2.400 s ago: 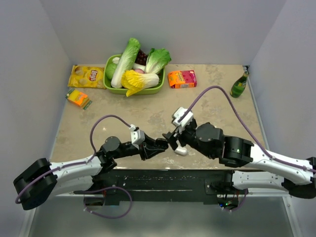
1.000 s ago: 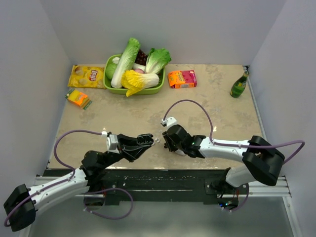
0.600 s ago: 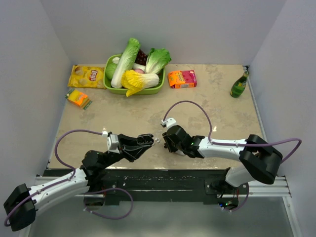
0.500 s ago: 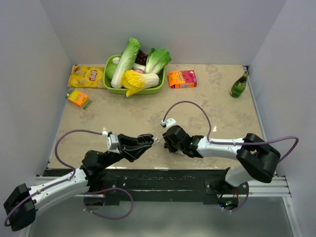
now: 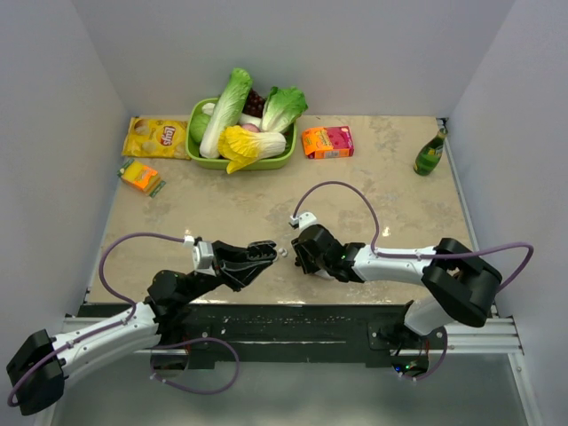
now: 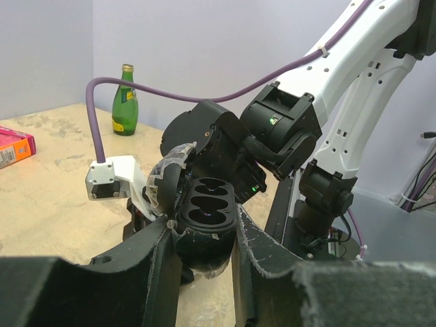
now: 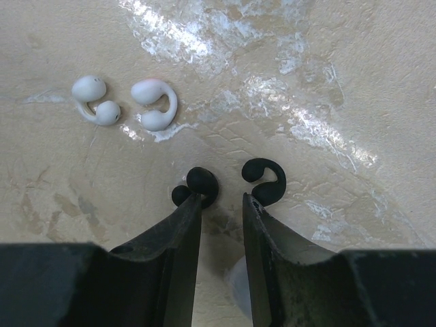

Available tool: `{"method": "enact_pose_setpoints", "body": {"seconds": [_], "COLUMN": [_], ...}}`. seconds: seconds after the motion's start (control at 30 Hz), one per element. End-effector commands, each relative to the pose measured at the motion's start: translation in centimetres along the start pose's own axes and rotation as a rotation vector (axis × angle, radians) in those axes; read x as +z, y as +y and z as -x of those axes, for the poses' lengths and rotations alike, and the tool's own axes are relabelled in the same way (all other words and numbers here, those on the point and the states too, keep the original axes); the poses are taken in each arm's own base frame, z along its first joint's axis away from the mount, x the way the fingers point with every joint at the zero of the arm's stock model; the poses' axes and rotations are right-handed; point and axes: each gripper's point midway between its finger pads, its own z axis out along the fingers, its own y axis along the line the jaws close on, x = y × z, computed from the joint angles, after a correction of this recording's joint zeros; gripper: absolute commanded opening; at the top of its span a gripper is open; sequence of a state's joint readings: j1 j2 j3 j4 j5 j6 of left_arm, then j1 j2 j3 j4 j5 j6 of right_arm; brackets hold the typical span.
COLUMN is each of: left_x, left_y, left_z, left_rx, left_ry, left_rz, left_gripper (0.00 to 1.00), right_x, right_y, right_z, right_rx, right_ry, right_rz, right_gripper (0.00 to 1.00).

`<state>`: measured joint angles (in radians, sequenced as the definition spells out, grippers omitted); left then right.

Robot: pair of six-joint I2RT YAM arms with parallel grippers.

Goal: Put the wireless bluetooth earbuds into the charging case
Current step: Move the earbud to the center of the board.

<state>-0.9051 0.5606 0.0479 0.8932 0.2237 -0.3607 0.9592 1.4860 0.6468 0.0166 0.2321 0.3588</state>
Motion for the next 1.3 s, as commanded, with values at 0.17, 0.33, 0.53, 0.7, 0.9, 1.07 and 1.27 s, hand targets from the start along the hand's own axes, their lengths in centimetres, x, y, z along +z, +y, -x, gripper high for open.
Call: {"method": "enact_pose_setpoints", "body": {"seconds": [0.17,0.33,0.53,0.7,0.9,1.07,1.27], "left_x": [-3.8,-3.8,-3.8,-3.8,-3.8,-3.7,-3.6], "left_y": [1.1,1.0,1.0,1.0,0.9,0.9,0.8], "left_z": [-6.7,-6.8,-6.7,-6.8,-6.7,-6.6,-6.5], "left_rx": [-0.053,-0.053,-0.056,-0.057,-0.056,-0.053,-0.055], "left_ry": [0.133,0.137,0.136,0.138,0.135,0.131,0.133], "left_rz": [0.035,0.035,0.031,0.032,0.029,0.029,0.024], "left_gripper": [0.00,0.00,0.00,0.00,0.00,0.00,0.00], "right_x": [0.7,1.1,1.5,1.5,-0.4,-2.3,-3.1], "right_y": [1.2,1.5,1.7,1.7,0.8,0.8,0.6], "right_z": [1.8,1.6,1.2,1.4,3.0,4.6,4.7], "right_rx": [0.017,0.013,0.012,0.011,0.033,0.055,0.073], "right_ry": [-0.031,-0.019,-0.002,-0.010,-0.077,-0.138,-0.153], "right_rz": [0.040,0.046,0.058,0.057,0.027,0.038,0.037], "right_gripper": [0.35,0.35,0.38,0.34,0.62,0.70,0.66]}}
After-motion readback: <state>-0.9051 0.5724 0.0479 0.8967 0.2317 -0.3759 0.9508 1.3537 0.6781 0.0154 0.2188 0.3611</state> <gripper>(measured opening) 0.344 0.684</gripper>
